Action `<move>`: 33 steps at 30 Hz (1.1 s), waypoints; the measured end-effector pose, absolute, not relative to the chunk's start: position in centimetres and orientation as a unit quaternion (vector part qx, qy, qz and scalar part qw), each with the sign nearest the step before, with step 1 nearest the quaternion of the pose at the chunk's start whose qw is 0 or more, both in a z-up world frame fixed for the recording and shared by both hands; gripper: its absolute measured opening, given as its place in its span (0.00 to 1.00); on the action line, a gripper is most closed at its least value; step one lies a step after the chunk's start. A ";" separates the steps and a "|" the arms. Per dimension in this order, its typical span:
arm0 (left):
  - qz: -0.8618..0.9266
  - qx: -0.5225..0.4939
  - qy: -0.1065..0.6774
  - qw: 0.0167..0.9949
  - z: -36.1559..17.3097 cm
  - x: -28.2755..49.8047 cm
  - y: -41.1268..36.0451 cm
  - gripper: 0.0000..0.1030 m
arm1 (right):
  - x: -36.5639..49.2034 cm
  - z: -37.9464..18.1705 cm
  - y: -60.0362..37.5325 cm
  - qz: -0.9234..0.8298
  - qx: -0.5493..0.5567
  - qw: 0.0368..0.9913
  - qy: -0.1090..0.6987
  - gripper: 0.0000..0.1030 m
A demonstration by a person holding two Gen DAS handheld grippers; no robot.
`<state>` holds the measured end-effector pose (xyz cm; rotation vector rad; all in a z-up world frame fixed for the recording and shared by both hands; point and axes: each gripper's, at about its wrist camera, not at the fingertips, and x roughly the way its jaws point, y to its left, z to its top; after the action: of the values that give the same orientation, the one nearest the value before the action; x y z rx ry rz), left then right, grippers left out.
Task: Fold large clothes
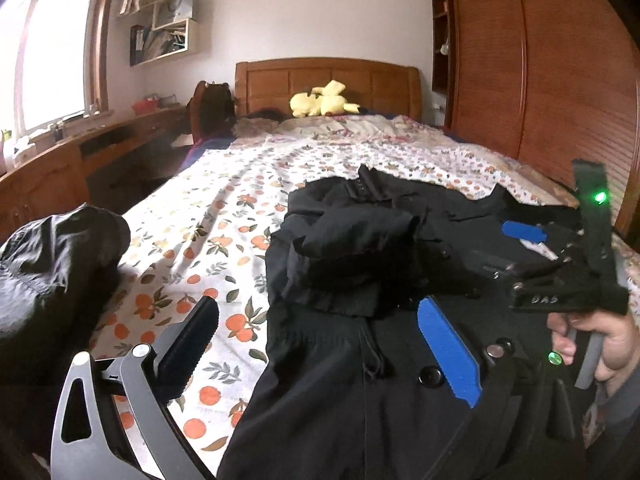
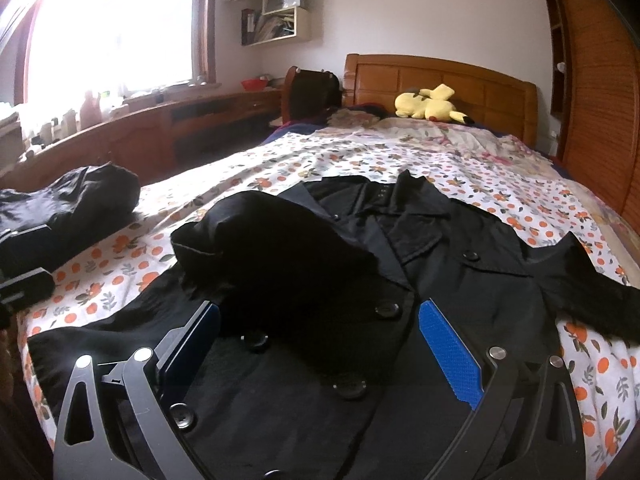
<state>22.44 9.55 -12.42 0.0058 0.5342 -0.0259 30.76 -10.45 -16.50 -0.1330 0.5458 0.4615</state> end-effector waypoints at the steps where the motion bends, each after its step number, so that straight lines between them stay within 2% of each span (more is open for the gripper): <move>1: -0.013 0.001 0.261 0.965 -12.2 22.1 9.7 0.97 | 30.7 -16.4 -10.2 0.228 -0.066 0.934 0.269 0.94; 6: -0.006 0.004 0.242 0.970 -11.3 20.4 10.5 0.97 | 30.5 -15.3 -8.2 0.248 -0.073 0.928 0.269 0.94; 12: -0.010 0.001 0.232 0.973 -10.6 18.9 11.4 0.97 | 31.2 -13.4 -4.3 0.270 -0.108 0.918 0.271 0.83; 20: -0.012 -0.013 0.226 0.974 -10.3 17.0 13.0 0.97 | 34.7 -13.2 -0.1 0.258 -0.143 0.906 0.304 0.77; 22: -0.012 -0.014 0.222 0.975 -10.1 16.6 13.2 0.97 | 35.8 -14.2 0.4 0.248 -0.155 0.900 0.324 0.71; 23: -0.012 -0.017 0.220 0.975 -10.1 16.4 13.4 0.97 | 36.2 -14.6 0.5 0.246 -0.159 0.896 0.334 0.64; 24: -0.012 -0.019 0.219 0.975 -10.0 16.3 13.5 0.97 | 36.6 -15.0 0.6 0.243 -0.162 0.893 0.343 0.50; 25: -0.013 -0.022 0.219 0.975 -9.9 16.1 13.6 0.97 | 37.0 -15.6 0.5 0.243 -0.167 0.887 0.355 0.41; 26: -0.013 -0.024 0.218 0.975 -9.9 16.0 13.7 0.97 | 37.2 -15.9 0.3 0.244 -0.167 0.885 0.360 0.25; 27: -0.013 -0.026 0.218 0.976 -9.9 15.9 13.7 0.97 | 37.1 -16.1 0.1 0.245 -0.165 0.884 0.361 0.16; 30: -0.015 -0.027 0.218 0.975 -9.9 15.8 13.7 0.97 | 36.0 -15.5 -1.5 0.262 -0.147 0.890 0.344 0.10; 33: -0.016 -0.026 0.218 0.975 -9.9 15.7 13.5 0.97 | 34.4 -14.3 -3.5 0.271 -0.124 0.899 0.321 0.09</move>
<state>15.74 13.48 -9.88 -0.0518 0.4394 -0.0331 34.42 -3.46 -14.33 -0.2566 0.6643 0.5612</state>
